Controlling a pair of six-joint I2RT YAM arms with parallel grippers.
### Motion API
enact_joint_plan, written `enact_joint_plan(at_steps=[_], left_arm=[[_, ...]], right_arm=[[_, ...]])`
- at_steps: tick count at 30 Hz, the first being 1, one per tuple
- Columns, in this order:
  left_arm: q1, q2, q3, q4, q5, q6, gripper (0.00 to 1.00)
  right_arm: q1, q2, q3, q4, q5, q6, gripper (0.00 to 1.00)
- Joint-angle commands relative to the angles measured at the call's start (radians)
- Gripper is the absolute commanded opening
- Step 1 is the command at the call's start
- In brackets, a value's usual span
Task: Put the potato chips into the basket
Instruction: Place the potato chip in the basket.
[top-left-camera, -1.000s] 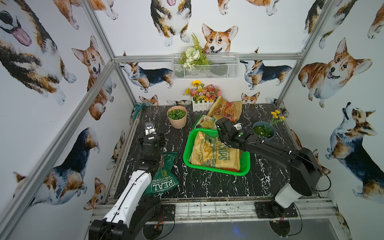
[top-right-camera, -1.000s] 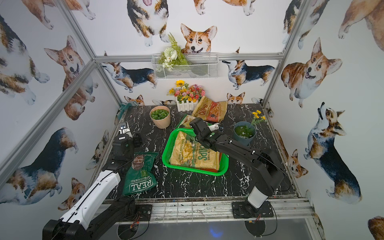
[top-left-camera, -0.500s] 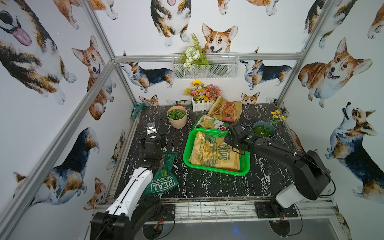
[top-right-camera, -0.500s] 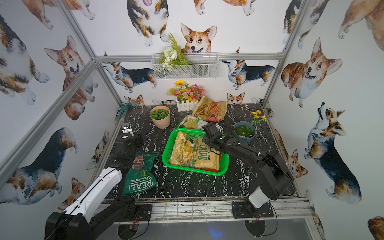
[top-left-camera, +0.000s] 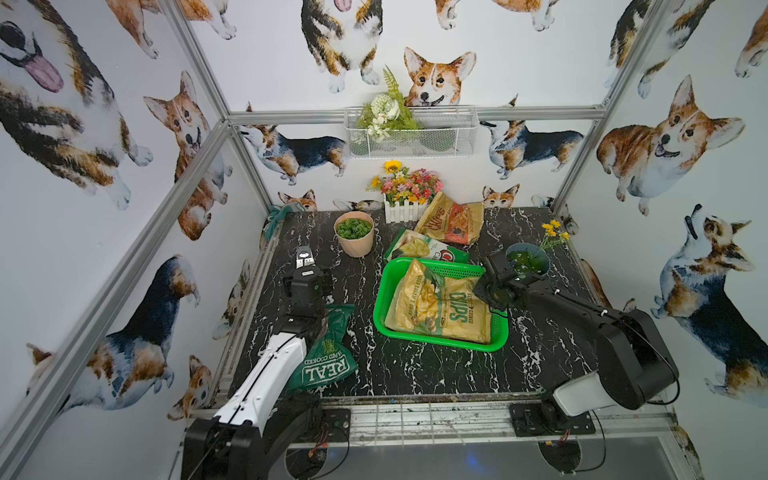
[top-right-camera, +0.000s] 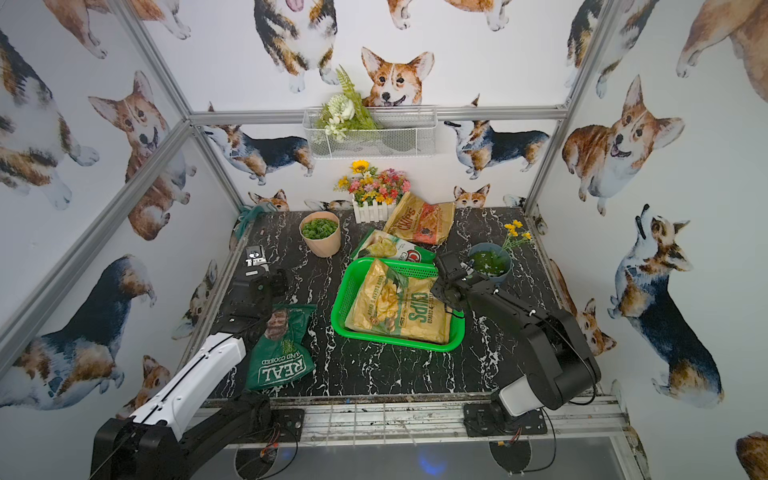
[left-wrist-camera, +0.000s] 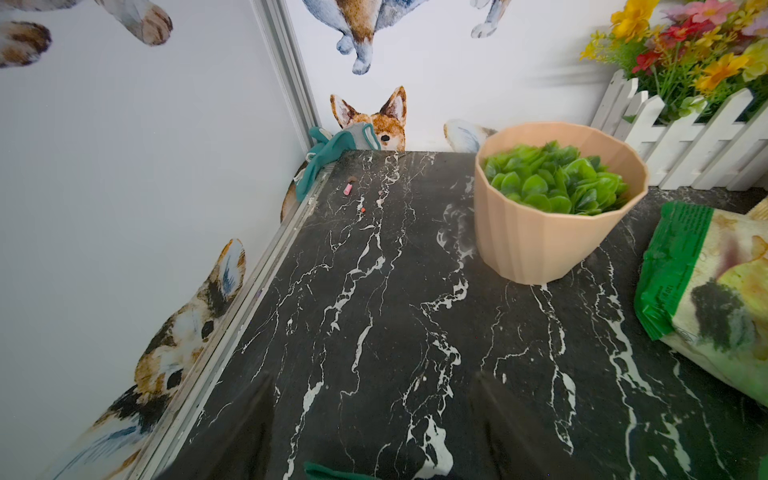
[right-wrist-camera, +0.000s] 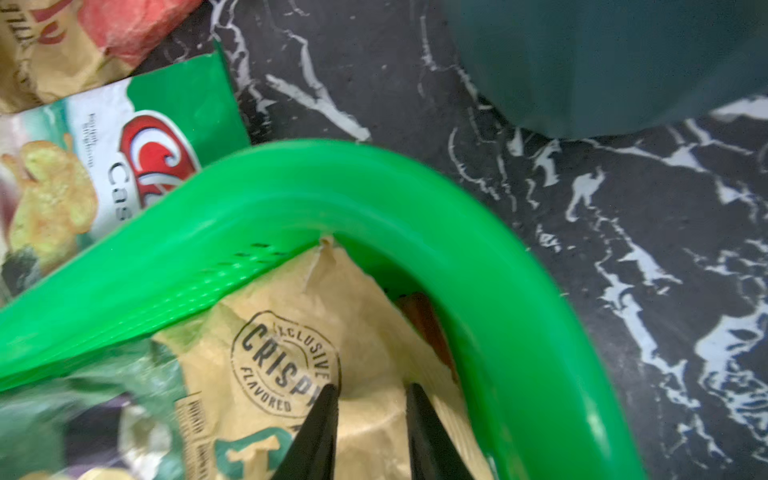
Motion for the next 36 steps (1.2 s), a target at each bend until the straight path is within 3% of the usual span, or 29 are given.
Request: enact_joint_plan(at_steps=[1, 3, 7, 11, 18, 23, 25, 29, 33, 36], left_arm=[[0.001, 0.001, 0.002, 0.022, -0.005, 0.009, 0.78], [0.002, 0.007, 0.0, 0.028, -0.007, 0.012, 0.78], [0.002, 0.03, 0.005, 0.026, 0.005, 0.011, 0.78], [0.002, 0.041, 0.006, 0.024, 0.023, 0.014, 0.78], [0.001, 0.053, 0.021, -0.013, 0.024, -0.001, 0.78], [0.003, 0.108, 0.128, -0.245, 0.016, -0.22, 0.78], [0.009, 0.139, 0.199, -0.363, 0.064, -0.341, 0.79], [0.075, 0.168, 0.23, -0.475, 0.281, -0.514, 0.8], [0.225, 0.149, 0.194, -0.451, 0.486, -0.602, 0.8], [0.381, 0.133, 0.154, -0.455, 0.563, -0.618, 0.8]], right_arm=[[0.042, 0.005, 0.096, -0.031, 0.017, -0.054, 0.32], [0.108, 0.005, 0.14, -0.008, 0.05, -0.105, 0.32], [0.194, 0.083, 0.179, 0.057, -0.104, -0.168, 0.37], [0.299, 0.209, 0.198, 0.026, -0.049, -0.194, 0.61], [0.329, 0.392, 0.286, -0.06, -0.025, -0.232, 0.62], [0.336, 0.33, 0.341, -0.079, 0.049, -0.248, 0.62], [0.337, 0.299, 0.38, -0.087, 0.079, -0.257, 0.62], [0.363, 0.257, 0.479, -0.072, 0.052, -0.314, 0.62], [0.418, 0.259, 0.53, 0.003, -0.117, -0.392, 0.55], [0.45, 0.302, 0.569, 0.065, -0.305, -0.427, 0.51]])
